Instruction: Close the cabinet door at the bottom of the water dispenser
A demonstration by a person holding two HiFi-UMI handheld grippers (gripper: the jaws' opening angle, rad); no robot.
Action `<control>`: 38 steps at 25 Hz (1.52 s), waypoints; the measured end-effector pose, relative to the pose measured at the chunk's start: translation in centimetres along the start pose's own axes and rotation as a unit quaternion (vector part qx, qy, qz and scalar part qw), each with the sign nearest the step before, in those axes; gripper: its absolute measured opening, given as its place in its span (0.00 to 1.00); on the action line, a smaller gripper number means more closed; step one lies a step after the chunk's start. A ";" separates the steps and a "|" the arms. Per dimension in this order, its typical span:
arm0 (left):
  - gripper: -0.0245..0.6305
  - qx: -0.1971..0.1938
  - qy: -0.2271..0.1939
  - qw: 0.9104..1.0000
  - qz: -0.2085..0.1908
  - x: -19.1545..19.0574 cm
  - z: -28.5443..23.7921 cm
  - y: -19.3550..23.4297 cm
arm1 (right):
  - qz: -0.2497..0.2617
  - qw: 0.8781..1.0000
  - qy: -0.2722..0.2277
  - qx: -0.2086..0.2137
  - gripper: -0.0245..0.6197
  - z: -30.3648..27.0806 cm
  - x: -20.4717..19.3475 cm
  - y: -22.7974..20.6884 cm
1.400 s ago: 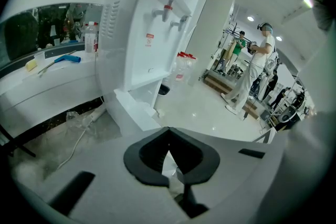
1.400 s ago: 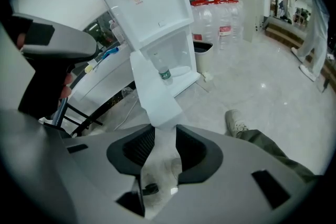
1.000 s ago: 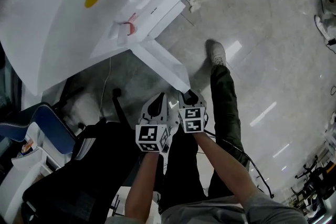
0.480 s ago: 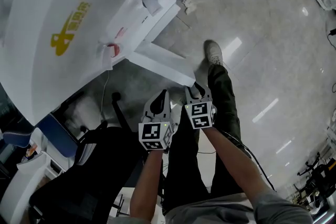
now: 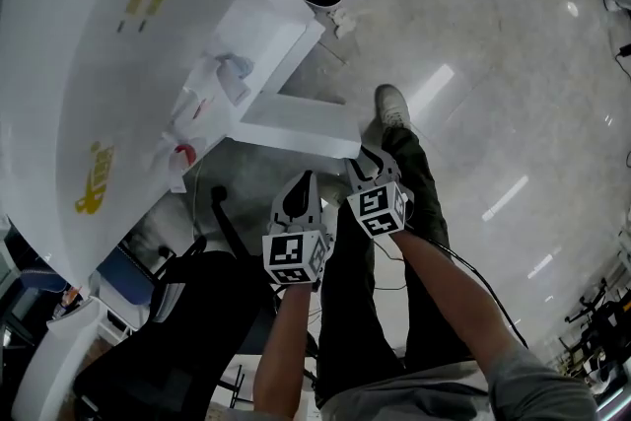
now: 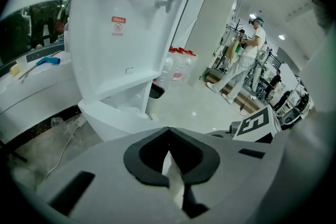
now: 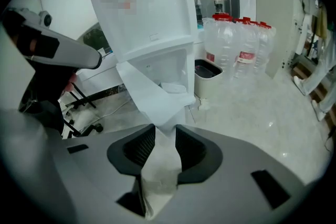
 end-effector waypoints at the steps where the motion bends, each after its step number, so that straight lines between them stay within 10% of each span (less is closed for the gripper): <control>1: 0.05 0.001 0.002 1.000 0.001 0.3 -0.4 -0.2 | 0.005 1.000 -0.001 0.002 0.23 0.0 0.3 -0.5; 38: 0.05 0.047 0.004 0.998 0.032 10.7 -8.5 0.2 | 0.167 0.984 -0.060 0.024 0.21 -4.7 15.8 -11.6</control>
Point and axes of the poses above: the fingertips, and each gripper's own axes: z backward along the fingers, y to its left, x out of its top, the point moved 8 cm from there along z, backward along the fingers, and after that the axes turned 10 degrees about y, right-handed, at the moved point
